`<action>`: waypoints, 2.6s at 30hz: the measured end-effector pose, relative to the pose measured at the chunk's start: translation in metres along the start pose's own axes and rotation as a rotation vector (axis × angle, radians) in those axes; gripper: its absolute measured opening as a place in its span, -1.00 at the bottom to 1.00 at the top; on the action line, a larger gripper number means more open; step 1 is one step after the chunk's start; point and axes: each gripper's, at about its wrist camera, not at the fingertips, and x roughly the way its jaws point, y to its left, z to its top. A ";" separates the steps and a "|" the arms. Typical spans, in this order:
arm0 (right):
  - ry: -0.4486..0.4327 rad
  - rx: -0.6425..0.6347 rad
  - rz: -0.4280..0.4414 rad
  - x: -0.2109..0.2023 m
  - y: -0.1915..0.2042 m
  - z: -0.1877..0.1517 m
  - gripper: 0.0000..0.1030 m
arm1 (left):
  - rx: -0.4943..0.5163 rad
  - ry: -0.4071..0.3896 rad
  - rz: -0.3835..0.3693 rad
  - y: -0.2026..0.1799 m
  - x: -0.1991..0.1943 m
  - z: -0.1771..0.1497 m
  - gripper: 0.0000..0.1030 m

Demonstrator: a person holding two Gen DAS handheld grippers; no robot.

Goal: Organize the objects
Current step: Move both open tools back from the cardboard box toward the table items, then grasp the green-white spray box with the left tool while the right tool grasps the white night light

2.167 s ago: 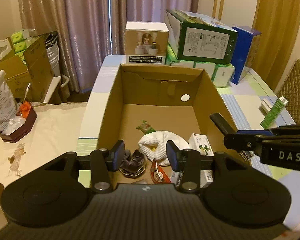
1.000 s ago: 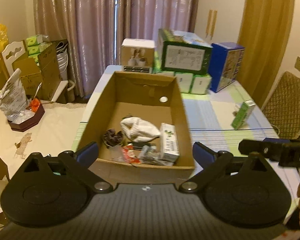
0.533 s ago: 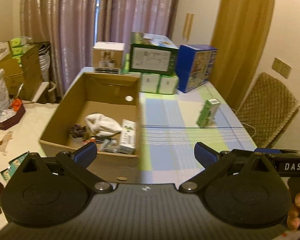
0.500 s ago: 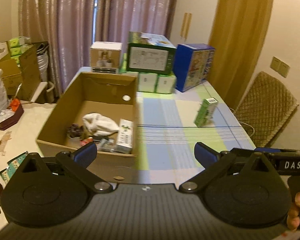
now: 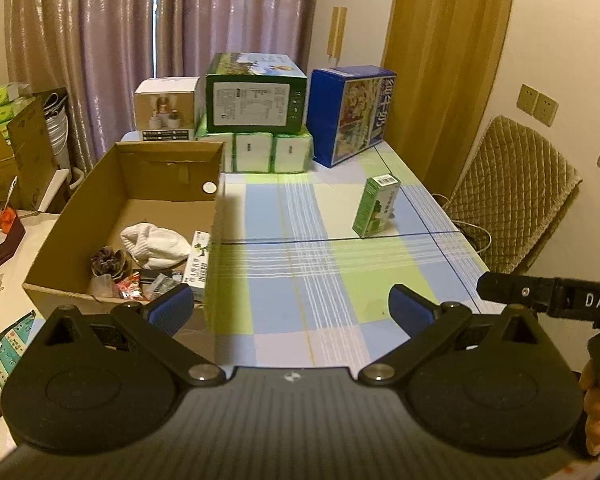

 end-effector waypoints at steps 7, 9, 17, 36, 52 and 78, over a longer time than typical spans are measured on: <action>-0.013 0.029 -0.018 -0.004 -0.017 0.000 0.96 | 0.020 0.013 -0.009 -0.013 0.008 0.000 0.97; -0.015 0.034 -0.027 -0.004 -0.022 0.001 0.96 | 0.023 0.015 -0.013 -0.017 0.010 0.000 0.97; -0.024 0.070 -0.057 -0.007 -0.045 0.003 0.96 | 0.039 0.027 -0.025 -0.033 0.023 0.001 0.97; -0.044 0.052 -0.128 0.006 -0.091 0.021 0.96 | 0.051 0.037 -0.050 -0.074 0.074 0.014 0.97; -0.054 -0.063 -0.192 0.077 -0.142 0.052 0.96 | 0.013 -0.010 0.001 -0.104 0.174 0.026 0.97; -0.012 -0.209 -0.118 0.208 -0.227 0.084 0.44 | -0.021 -0.130 0.155 -0.170 0.346 0.038 0.69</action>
